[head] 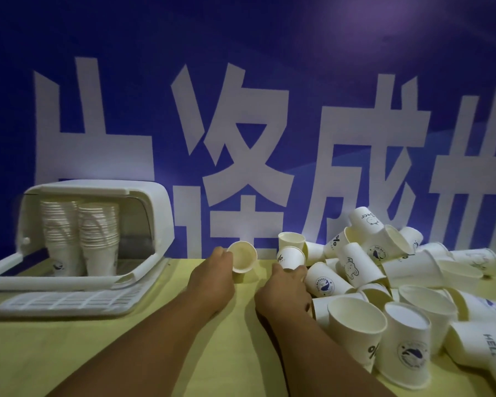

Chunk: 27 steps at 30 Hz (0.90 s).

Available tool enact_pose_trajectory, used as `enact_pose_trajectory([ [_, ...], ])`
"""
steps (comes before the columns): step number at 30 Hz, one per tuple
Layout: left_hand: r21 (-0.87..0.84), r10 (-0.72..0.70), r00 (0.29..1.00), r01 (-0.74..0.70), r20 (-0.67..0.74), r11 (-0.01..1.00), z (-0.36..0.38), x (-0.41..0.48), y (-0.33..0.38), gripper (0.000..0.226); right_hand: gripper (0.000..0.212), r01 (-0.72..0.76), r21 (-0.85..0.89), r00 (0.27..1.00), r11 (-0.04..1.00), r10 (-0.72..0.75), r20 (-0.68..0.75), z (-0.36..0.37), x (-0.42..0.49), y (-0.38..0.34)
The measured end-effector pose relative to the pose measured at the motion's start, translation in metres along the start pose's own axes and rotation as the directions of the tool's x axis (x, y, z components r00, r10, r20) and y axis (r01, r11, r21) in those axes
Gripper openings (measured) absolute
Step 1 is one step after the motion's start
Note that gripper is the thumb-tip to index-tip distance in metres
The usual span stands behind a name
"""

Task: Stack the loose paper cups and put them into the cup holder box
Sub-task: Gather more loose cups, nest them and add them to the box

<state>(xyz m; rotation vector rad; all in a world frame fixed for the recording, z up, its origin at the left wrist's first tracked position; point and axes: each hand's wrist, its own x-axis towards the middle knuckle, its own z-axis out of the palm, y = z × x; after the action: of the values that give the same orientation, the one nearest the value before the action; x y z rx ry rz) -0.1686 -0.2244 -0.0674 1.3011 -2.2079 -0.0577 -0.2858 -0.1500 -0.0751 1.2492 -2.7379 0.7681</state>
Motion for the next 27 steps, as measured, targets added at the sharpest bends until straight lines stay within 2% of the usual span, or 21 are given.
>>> enact_pose_trajectory([
  [3, -0.034, -0.039, 0.996, 0.037, -0.074, 0.999, -0.020, -0.011, -0.006, 0.045, 0.059, 0.092, 0.112, 0.995, 0.989, -0.085, -0.060, -0.001, -0.004, -0.002],
  [6, -0.103, -0.033, 0.991, 0.020, -0.132, 0.995, -0.045, -0.023, -0.018, 0.033, 0.049, 0.196, 0.284, 0.973, 0.939, -0.150, -0.173, 0.000, -0.007, -0.010],
  [10, -0.129, 0.009, 0.977, -0.037, -0.212, 0.991, -0.081, -0.046, -0.041, 0.016, 0.034, 0.242, 0.555, 0.969, 0.796, -0.172, -0.175, -0.002, -0.015, -0.025],
  [12, -0.099, 0.034, 0.959, -0.064, -0.281, 0.993, -0.097, -0.057, -0.057, 0.011, 0.033, 0.267, 0.622, 0.964, 0.736, -0.194, -0.183, -0.002, -0.019, -0.033],
  [14, -0.081, 0.050, 0.928, -0.085, -0.369, 0.993, -0.111, -0.064, -0.076, 0.009, 0.046, 0.246, 0.719, 0.968, 0.649, -0.207, -0.145, -0.004, -0.025, -0.043],
  [17, -0.172, -0.022, 0.880, -0.068, -0.474, 0.983, -0.130, -0.063, -0.101, 0.011, 0.087, 0.210, 0.808, 0.956, 0.551, -0.289, -0.052, -0.011, -0.032, -0.064],
  [20, -0.202, -0.093, 0.862, -0.011, -0.498, 0.979, -0.145, -0.057, -0.123, 0.012, 0.113, 0.256, 0.833, 0.915, 0.491, -0.400, -0.046, -0.015, -0.038, -0.092],
  [24, -0.152, -0.104, 0.870, 0.034, -0.481, 0.988, -0.153, -0.057, -0.146, 0.014, 0.098, 0.252, 0.883, 0.872, 0.396, -0.489, -0.030, -0.018, -0.043, -0.134],
  [27, -0.109, -0.109, 0.934, 0.076, -0.340, 0.991, -0.158, -0.056, -0.160, 0.012, 0.089, 0.196, 0.930, 0.886, 0.312, -0.463, -0.031, -0.019, -0.044, -0.159],
])
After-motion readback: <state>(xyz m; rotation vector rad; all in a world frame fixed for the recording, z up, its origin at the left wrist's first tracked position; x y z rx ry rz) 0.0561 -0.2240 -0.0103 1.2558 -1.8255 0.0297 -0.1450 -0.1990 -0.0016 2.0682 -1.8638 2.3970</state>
